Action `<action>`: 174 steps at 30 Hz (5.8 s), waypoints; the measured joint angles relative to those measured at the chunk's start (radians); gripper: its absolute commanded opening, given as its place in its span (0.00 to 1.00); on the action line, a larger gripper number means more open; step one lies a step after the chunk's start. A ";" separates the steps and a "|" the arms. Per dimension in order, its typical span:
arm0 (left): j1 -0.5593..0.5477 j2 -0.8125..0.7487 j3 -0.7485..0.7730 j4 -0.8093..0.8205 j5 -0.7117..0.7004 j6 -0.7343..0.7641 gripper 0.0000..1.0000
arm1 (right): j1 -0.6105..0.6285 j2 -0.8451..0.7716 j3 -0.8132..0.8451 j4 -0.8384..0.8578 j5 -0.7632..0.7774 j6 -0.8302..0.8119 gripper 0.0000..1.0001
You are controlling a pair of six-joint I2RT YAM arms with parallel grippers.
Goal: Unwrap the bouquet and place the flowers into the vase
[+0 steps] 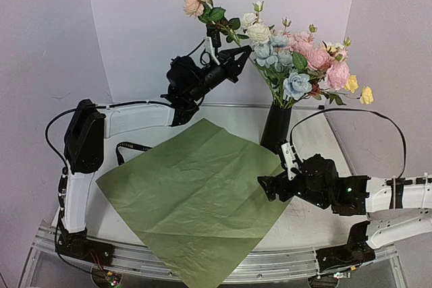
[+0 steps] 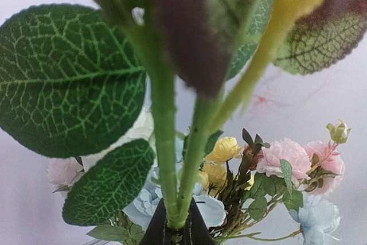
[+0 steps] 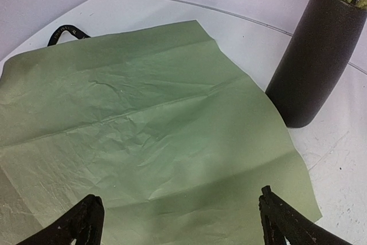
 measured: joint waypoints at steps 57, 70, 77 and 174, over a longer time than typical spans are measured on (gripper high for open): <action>-0.109 0.386 0.343 -0.107 -0.043 0.368 0.00 | 0.000 -0.133 -0.045 0.007 0.032 -0.001 0.98; -0.105 0.422 0.339 -0.098 -0.067 0.331 0.00 | 0.000 -0.043 -0.004 -0.009 0.080 0.011 0.98; -0.105 0.420 0.330 -0.107 -0.073 0.320 0.26 | 0.000 -0.021 0.014 -0.009 0.083 0.012 0.98; 0.434 -0.838 -1.401 -0.407 -0.625 0.180 1.00 | -0.870 0.134 -0.239 0.678 -0.083 -0.252 0.87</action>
